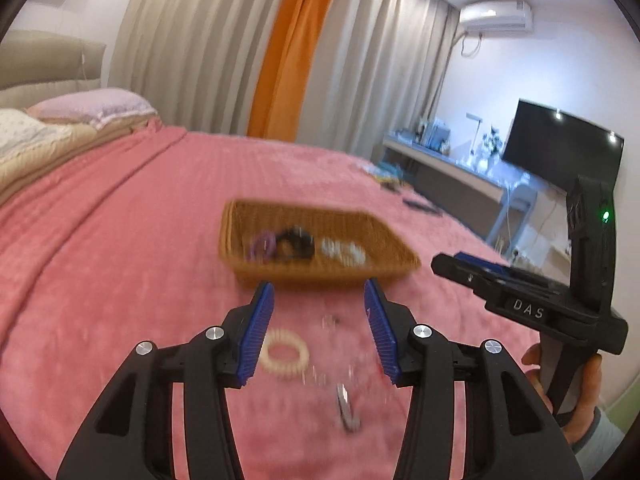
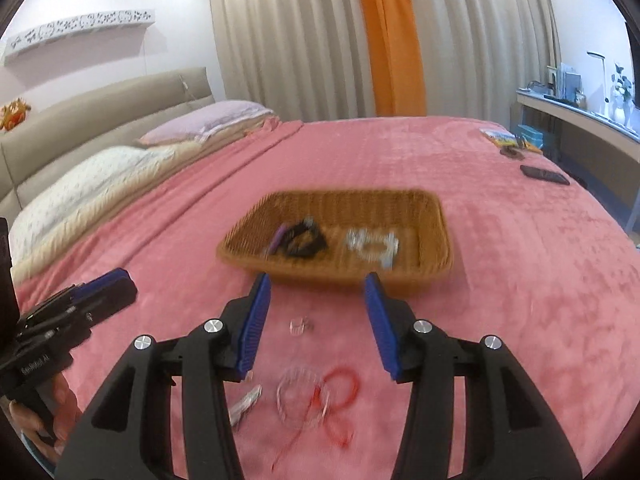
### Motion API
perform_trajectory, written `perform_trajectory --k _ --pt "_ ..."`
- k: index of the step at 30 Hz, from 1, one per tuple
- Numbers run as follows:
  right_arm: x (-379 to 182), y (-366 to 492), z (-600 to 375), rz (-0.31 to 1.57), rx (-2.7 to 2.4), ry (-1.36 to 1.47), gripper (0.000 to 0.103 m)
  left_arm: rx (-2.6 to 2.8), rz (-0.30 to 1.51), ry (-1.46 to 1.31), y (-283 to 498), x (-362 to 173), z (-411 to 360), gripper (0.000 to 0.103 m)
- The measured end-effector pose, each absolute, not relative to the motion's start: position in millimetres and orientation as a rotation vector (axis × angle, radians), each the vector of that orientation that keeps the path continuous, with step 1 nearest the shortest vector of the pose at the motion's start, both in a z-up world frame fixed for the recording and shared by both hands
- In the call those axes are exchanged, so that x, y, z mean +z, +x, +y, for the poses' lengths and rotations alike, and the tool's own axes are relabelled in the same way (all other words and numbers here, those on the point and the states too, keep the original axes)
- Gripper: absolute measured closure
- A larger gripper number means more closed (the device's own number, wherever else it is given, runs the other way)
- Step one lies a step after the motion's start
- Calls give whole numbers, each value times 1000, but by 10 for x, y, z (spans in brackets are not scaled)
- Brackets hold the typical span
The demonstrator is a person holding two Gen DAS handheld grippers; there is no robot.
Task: Organize jewelry
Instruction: 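Grasp a silver hair clip with the left tool while the right tool grasps a clear bead strand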
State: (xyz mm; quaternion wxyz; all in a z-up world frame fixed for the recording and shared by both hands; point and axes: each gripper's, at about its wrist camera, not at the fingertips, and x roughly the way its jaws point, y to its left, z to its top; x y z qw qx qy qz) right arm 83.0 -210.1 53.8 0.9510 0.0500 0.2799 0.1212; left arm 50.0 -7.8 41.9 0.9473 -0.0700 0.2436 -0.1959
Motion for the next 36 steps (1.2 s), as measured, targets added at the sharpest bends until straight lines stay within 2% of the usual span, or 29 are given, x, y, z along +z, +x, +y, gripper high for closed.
perform_trajectory --k 3,5,9,11,13,22,24,26,27,29,30,31,36 --pt "336 753 -2066 597 232 97 59 -403 542 -130 386 202 -140 57" --pt "142 750 -2029 639 222 84 66 -422 579 -129 369 77 -168 57" --pt "-174 789 -2004 732 223 90 70 -442 657 -107 415 -163 -279 57" --pt "-232 794 -1986 756 252 95 70 -445 687 -103 455 -266 -320 57" --pt "-280 812 -1942 770 289 83 76 -441 703 -103 475 -343 -349 59" --pt "-483 930 -1927 834 228 64 78 -450 754 -57 504 -503 -509 60" --pt "-499 937 -1881 839 219 35 84 -455 767 -37 511 -528 -552 60" --pt "-526 985 -1846 853 200 20 86 -446 786 -9 526 -562 -611 60" --pt "-534 989 -1841 853 199 19 87 -441 798 7 537 -582 -640 62" --pt "-535 985 -1833 850 202 15 92 -423 816 35 555 -618 -694 74" --pt "-530 973 -1827 848 210 12 97 -409 822 47 561 -635 -709 77" --pt "-521 970 -1820 846 212 9 97 -404 823 50 559 -642 -710 81" --pt "-500 949 -1864 834 220 29 97 -404 807 45 535 -636 -686 81"
